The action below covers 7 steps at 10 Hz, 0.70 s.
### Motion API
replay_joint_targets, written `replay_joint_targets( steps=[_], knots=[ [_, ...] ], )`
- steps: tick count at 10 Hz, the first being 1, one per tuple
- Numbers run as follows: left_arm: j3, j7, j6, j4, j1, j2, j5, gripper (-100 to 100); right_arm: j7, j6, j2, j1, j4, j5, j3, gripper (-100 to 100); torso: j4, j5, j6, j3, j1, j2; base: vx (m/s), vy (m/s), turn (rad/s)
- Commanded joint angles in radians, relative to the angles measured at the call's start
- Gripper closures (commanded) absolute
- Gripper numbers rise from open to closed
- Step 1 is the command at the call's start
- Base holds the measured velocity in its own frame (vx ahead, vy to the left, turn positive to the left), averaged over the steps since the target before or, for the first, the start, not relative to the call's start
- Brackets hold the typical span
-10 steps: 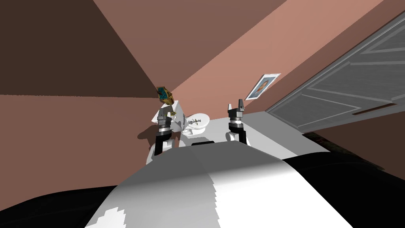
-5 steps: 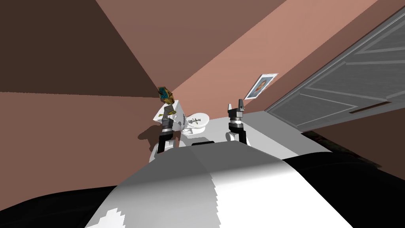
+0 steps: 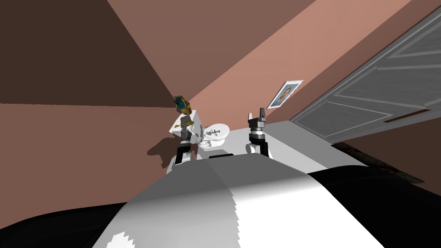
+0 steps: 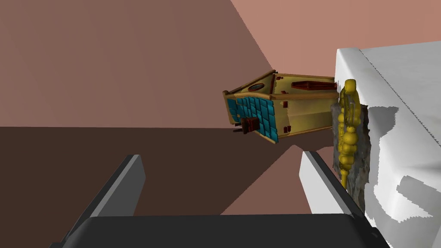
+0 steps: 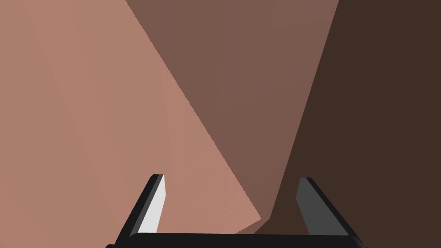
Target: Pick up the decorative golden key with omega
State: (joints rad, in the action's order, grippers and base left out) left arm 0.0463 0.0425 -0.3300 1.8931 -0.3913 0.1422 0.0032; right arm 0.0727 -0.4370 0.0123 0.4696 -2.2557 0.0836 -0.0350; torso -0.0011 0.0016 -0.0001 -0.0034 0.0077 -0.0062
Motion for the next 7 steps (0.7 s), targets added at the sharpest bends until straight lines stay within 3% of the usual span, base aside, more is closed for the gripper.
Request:
replay_joint_targets(
  steps=[1,5,7],
  knots=[
    [-0.007,-0.001,0.008,-0.029,0.003,-0.001,0.01,-100,0.0,0.0,0.0,0.0,0.0,0.0,0.0,0,0.0,0.0,0.0,0.0,0.0,0.0,0.104,0.118,-0.01],
    [-0.02,-0.003,0.028,-0.105,0.022,-0.012,0.04,-100,0.0,0.0,0.0,0.0,0.0,0.0,0.0,0,0.0,0.0,0.0,0.0,-0.002,-0.001,0.096,0.086,-0.01],
    [-0.029,-0.004,0.04,-0.15,0.033,-0.043,0.062,-100,0.0,0.0,0.0,0.0,0.0,0.0,0.0,0,0.0,0.0,0.0,-0.001,-0.001,-0.001,0.11,0.112,-0.01]
  ],
)
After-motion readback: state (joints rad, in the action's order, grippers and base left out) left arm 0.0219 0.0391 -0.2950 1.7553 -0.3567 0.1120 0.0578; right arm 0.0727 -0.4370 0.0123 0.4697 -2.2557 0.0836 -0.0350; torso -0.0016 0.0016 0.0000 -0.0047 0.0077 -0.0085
